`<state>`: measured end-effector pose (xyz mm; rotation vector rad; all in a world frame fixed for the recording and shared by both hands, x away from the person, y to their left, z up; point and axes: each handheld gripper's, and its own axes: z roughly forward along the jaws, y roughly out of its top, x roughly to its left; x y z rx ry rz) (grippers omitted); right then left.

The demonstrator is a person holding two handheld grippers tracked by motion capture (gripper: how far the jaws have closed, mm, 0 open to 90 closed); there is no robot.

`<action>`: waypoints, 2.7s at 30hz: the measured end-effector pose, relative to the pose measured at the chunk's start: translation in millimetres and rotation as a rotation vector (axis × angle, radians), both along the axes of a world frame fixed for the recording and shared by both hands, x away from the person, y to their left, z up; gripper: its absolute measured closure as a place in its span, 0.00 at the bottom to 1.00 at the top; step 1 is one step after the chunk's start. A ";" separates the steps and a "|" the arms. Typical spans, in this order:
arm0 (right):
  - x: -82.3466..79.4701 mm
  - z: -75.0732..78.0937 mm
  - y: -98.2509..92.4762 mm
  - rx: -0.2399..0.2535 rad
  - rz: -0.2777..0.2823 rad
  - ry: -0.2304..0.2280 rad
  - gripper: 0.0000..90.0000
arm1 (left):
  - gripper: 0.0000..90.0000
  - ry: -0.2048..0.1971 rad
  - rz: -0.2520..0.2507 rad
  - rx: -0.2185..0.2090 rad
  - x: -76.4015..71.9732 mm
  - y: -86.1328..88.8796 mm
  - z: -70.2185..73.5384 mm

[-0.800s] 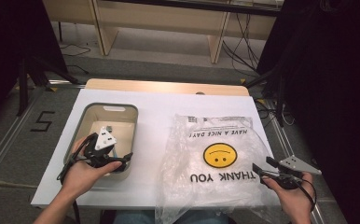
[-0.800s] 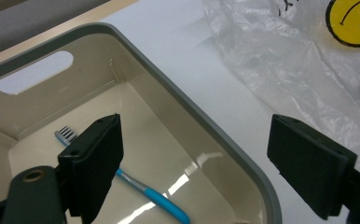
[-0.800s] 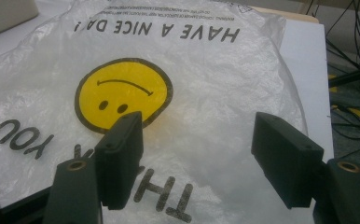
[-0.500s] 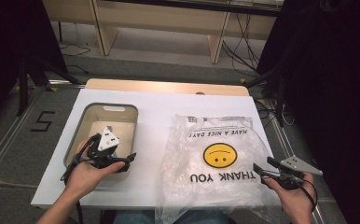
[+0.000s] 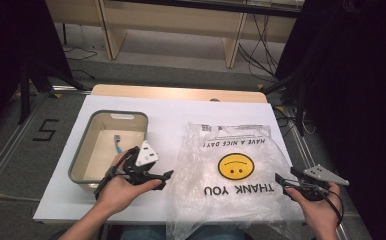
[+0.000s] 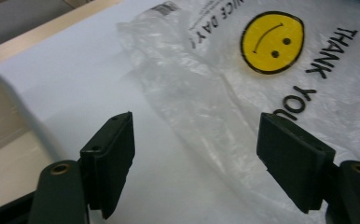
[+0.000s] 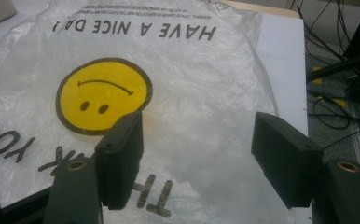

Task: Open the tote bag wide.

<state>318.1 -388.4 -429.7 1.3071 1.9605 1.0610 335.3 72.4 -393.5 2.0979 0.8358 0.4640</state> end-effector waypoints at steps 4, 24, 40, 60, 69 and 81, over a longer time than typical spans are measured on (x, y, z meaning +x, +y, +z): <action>1.4 -0.1 -5.4 -0.023 -0.023 0.010 0.39 | 0.31 0.030 -0.031 0.054 2.9 -25.8 -11.1; 12.5 -28.2 -30.8 -0.087 -0.148 0.211 0.42 | 0.41 0.275 0.063 0.248 29.9 -56.0 -72.5; 15.7 -40.2 -36.7 -0.033 -0.148 0.309 0.69 | 0.76 0.328 0.067 0.251 35.8 -54.5 -76.7; 14.2 -38.6 -32.5 0.008 -0.114 0.357 1.00 | 1.00 0.291 0.058 0.256 41.1 -63.7 -65.6; 12.3 -33.4 -28.7 0.038 -0.105 0.352 1.00 | 1.00 0.255 0.097 0.233 53.6 -64.3 -48.9; 11.0 -28.9 -17.7 0.069 -0.086 0.347 1.00 | 1.00 0.218 0.176 0.205 84.1 -51.9 -24.6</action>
